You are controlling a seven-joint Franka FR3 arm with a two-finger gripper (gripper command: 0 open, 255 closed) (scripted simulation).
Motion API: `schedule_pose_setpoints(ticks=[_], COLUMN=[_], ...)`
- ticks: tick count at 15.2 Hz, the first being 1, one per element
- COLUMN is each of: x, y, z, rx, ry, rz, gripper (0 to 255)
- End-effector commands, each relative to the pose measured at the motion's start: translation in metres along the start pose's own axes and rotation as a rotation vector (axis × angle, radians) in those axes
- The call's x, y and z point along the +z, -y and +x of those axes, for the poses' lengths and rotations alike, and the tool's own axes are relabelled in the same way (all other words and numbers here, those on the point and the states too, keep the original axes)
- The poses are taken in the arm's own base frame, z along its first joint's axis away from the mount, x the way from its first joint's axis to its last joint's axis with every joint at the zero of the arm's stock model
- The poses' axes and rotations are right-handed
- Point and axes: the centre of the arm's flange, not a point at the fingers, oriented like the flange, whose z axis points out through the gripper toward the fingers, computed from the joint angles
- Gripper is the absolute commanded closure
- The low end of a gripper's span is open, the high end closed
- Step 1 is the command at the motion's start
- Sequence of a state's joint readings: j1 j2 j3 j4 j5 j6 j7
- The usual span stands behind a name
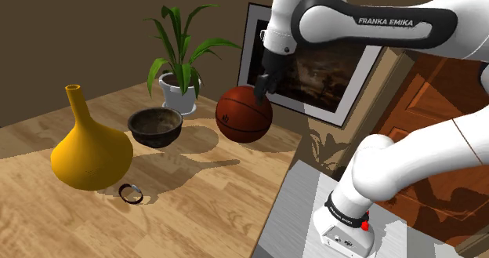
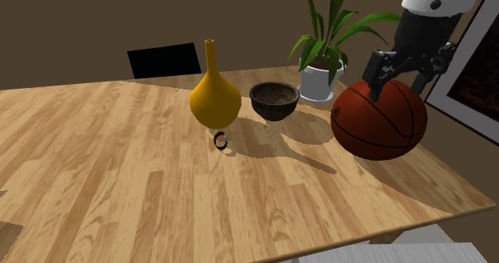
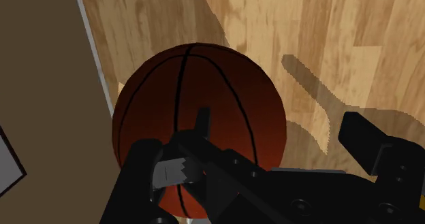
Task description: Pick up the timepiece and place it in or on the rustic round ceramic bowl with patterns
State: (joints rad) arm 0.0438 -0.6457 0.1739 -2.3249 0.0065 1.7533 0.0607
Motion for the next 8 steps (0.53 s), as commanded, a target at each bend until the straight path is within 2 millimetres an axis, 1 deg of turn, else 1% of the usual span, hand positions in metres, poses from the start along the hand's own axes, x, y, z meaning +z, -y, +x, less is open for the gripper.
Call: schedule_pose_setpoints(ticks=[1,8], x=[0.011,0.046], y=[0.021,0.096], z=[0.01,0.045], rx=[-0.005,-0.025], ry=[-0.006,-0.024], rz=[0.004,0.017], gripper=[0,0])
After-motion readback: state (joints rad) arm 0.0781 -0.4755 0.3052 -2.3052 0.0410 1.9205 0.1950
